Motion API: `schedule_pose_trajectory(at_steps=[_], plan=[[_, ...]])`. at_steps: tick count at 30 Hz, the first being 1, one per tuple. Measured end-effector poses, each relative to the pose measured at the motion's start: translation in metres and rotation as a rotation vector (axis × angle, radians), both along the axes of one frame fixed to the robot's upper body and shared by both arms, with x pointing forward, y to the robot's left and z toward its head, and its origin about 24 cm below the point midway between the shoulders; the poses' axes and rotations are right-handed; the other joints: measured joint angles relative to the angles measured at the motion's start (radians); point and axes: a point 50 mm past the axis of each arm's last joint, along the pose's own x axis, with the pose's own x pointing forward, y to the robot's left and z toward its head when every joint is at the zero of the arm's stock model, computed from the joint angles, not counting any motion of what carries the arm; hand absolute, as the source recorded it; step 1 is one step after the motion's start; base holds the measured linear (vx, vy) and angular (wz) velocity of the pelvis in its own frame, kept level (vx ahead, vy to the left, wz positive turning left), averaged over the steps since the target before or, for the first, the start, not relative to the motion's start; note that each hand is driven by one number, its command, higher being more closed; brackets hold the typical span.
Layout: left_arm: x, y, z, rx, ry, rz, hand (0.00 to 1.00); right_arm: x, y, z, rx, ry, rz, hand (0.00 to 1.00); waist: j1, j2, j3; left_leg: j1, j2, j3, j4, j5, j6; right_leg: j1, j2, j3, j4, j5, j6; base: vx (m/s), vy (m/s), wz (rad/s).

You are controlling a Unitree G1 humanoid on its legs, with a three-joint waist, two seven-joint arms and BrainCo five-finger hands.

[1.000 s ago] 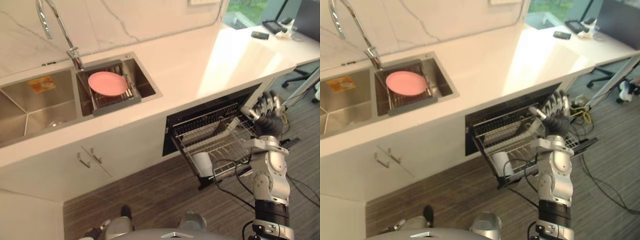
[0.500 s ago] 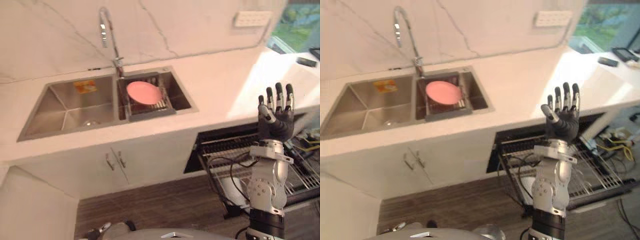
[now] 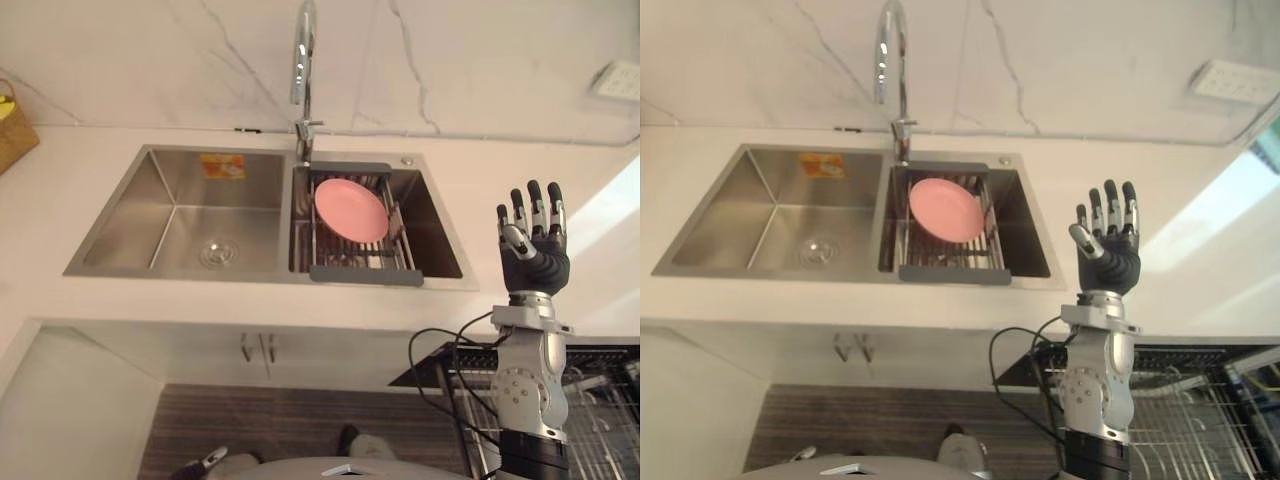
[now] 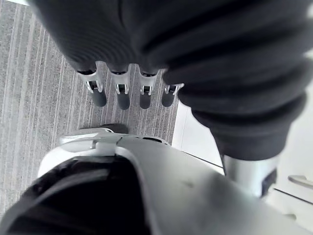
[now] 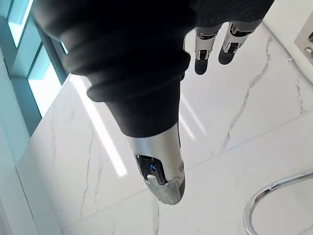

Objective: Walk over to the sink, pick up the cup, carry it to the dishwasher, place the cup inside the dishwasher, then close the dishwasher door

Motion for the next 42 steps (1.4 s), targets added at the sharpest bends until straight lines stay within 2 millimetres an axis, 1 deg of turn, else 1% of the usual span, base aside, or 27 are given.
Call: schedule_pose_trajectory(at_steps=[1, 2, 3, 9, 11, 14, 16, 19, 20, 21, 24, 26, 27, 28, 31, 32, 34, 36, 38, 39, 42], plan=[[0.000, -0.001, 0.000, 0.005, -0.007, -0.023, 0.00, 0.000, 0.000, 0.001, 0.000, -0.004, -0.001, 0.00, 0.000, 0.005, 0.002, 0.017, 0.009, 0.004, 0.000, -0.004, -0.005, 0.024, 0.012, 0.000, -0.018, 0.000, -0.001, 0.10, -0.043, -0.13], [0.002, -0.001, 0.000, 0.012, -0.013, -0.044, 0.00, 0.001, 0.000, 0.002, -0.002, -0.009, -0.002, 0.00, -0.002, 0.004, 0.002, 0.026, 0.018, 0.011, 0.001, -0.013, -0.012, 0.035, 0.022, 0.001, -0.027, -0.001, -0.002, 0.07, -0.033, -0.10], [0.000, -0.002, -0.001, 0.025, 0.001, -0.075, 0.00, -0.005, -0.008, 0.000, -0.010, 0.008, -0.038, 0.00, -0.022, 0.015, -0.008, 0.038, 0.012, 0.040, -0.012, -0.026, -0.004, 0.064, 0.029, 0.026, -0.101, 0.039, 0.004, 0.04, -0.021, -0.05], [-0.002, -0.002, -0.001, 0.023, 0.007, -0.073, 0.00, -0.004, -0.008, 0.000, -0.009, 0.008, -0.037, 0.00, -0.021, 0.017, -0.010, 0.033, 0.012, 0.032, -0.009, -0.025, -0.004, 0.072, 0.028, 0.015, -0.114, 0.044, 0.005, 0.00, 0.000, 0.04], [-0.004, -0.002, -0.002, 0.011, 0.035, -0.042, 0.00, -0.005, -0.008, 0.000, -0.008, 0.012, -0.040, 0.00, -0.023, 0.016, -0.012, 0.030, 0.019, 0.044, -0.002, -0.026, -0.007, 0.097, 0.027, -0.010, -0.149, 0.058, 0.004, -0.01, -0.004, 0.18], [-0.008, -0.005, -0.004, -0.021, 0.100, 0.029, 0.00, -0.007, -0.010, -0.005, 0.006, 0.047, -0.062, 0.00, -0.021, 0.019, -0.022, 0.023, 0.047, 0.129, 0.013, -0.025, -0.020, 0.118, 0.026, -0.035, -0.189, 0.075, 0.007, 0.00, -0.017, 0.20], [-0.009, -0.005, -0.004, -0.041, 0.128, 0.073, 0.00, -0.006, -0.009, -0.008, -0.016, 0.083, -0.065, 0.00, -0.019, 0.019, -0.022, 0.020, 0.047, 0.132, 0.014, -0.023, -0.021, 0.124, 0.028, -0.038, -0.209, 0.083, 0.007, -0.01, -0.010, 0.01], [-0.014, -0.006, -0.004, -0.083, 0.192, 0.165, 0.00, -0.006, -0.009, -0.012, -0.128, 0.162, -0.126, 0.00, -0.024, 0.018, -0.024, 0.015, 0.049, 0.137, 0.012, -0.018, -0.027, 0.122, 0.031, -0.058, -0.231, 0.092, 0.004, -0.01, -0.019, -0.05], [-0.017, -0.007, -0.004, -0.104, 0.218, 0.204, 0.00, -0.007, -0.011, -0.012, -0.210, 0.198, -0.173, 0.00, -0.025, 0.018, -0.027, 0.016, 0.052, 0.142, 0.009, -0.016, -0.030, 0.111, 0.035, -0.057, -0.233, 0.089, -0.001, -0.01, -0.023, -0.10], [-0.018, -0.007, -0.004, -0.109, 0.227, 0.215, 0.00, -0.007, -0.012, -0.012, -0.243, 0.212, -0.184, 0.00, -0.024, 0.018, -0.030, 0.018, 0.053, 0.145, 0.007, -0.014, -0.031, 0.107, 0.036, -0.057, -0.233, 0.086, -0.007, 0.01, -0.031, -0.14], [-0.020, -0.007, -0.004, -0.119, 0.249, 0.259, 0.00, -0.004, -0.018, -0.004, -0.473, 0.271, -0.269, 0.00, -0.024, 0.017, -0.029, 0.019, 0.059, 0.164, 0.002, -0.011, -0.034, 0.093, 0.042, -0.047, -0.233, 0.099, -0.004, 0.00, -0.021, -0.17], [-0.021, -0.007, -0.004, -0.121, 0.254, 0.269, 0.00, -0.002, -0.020, 0.001, -0.574, 0.291, -0.287, 0.00, -0.025, 0.012, -0.027, 0.030, 0.059, 0.166, -0.008, -0.008, -0.036, 0.094, 0.045, -0.041, -0.233, 0.101, -0.004, -0.02, -0.005, -0.11], [-0.022, -0.006, -0.004, -0.122, 0.258, 0.277, 0.00, 0.001, -0.020, 0.004, -0.627, 0.296, -0.289, 0.00, -0.025, 0.013, -0.028, 0.035, 0.059, 0.167, -0.012, -0.006, -0.038, 0.097, 0.045, -0.040, -0.234, 0.101, -0.002, -0.02, 0.000, -0.09], [-0.022, -0.006, -0.004, -0.123, 0.260, 0.279, 0.00, 0.003, -0.019, 0.006, -0.666, 0.297, -0.287, 0.00, -0.025, 0.007, -0.028, 0.036, 0.059, 0.167, -0.012, -0.006, -0.039, 0.098, 0.045, -0.041, -0.234, 0.102, -0.001, -0.02, 0.003, -0.03], [-0.022, -0.005, -0.004, -0.120, 0.259, 0.280, 0.00, 0.013, -0.009, 0.007, -0.777, 0.315, -0.240, 0.00, -0.024, 0.004, -0.029, 0.038, 0.059, 0.167, -0.013, -0.004, -0.039, 0.099, 0.042, -0.060, -0.234, 0.103, 0.000, -0.03, 0.004, 0.00], [-0.022, -0.003, -0.003, -0.118, 0.257, 0.280, 0.00, 0.021, 0.001, 0.004, -0.832, 0.324, -0.197, 0.00, -0.021, -0.001, -0.029, 0.039, 0.059, 0.164, -0.015, 0.000, -0.040, 0.099, 0.042, -0.064, -0.234, 0.103, 0.000, 0.00, 0.000, 0.00], [-0.021, -0.003, -0.003, -0.117, 0.256, 0.280, 0.00, 0.030, 0.009, -0.002, -0.893, 0.352, -0.161, 0.00, -0.018, -0.005, -0.030, 0.039, 0.059, 0.161, -0.023, 0.007, -0.040, 0.099, 0.038, -0.088, -0.234, 0.104, -0.001, -0.03, -0.007, 0.06], [-0.019, -0.002, -0.003, -0.117, 0.246, 0.278, 0.00, 0.042, 0.017, -0.018, -0.978, 0.420, -0.108, 0.00, -0.001, -0.007, -0.031, 0.044, 0.056, 0.152, -0.046, 0.024, -0.041, 0.103, 0.036, -0.116, -0.234, 0.106, -0.002, -0.02, -0.007, 0.12], [-0.018, -0.003, -0.003, -0.118, 0.245, 0.279, 0.00, 0.049, 0.020, -0.028, -1.040, 0.471, -0.084, 0.00, 0.002, -0.007, -0.031, 0.043, 0.055, 0.130, -0.052, 0.030, -0.040, 0.112, 0.035, -0.140, -0.234, 0.105, -0.002, 0.00, -0.002, 0.29], [-0.017, -0.003, -0.003, -0.118, 0.244, 0.280, 0.00, 0.054, 0.021, -0.032, -1.075, 0.498, -0.076, 0.00, 0.009, -0.006, -0.032, 0.043, 0.053, 0.120, -0.058, 0.035, -0.041, 0.114, 0.034, -0.147, -0.234, 0.105, -0.002, 0.00, 0.002, 0.29], [-0.017, -0.003, -0.002, -0.128, 0.243, 0.299, 0.00, 0.065, 0.026, -0.037, -1.126, 0.530, -0.059, 0.00, 0.020, -0.008, -0.031, 0.033, 0.048, 0.103, -0.070, 0.048, -0.037, 0.113, 0.029, -0.169, -0.234, 0.106, -0.002, 0.00, 0.014, 0.22]])
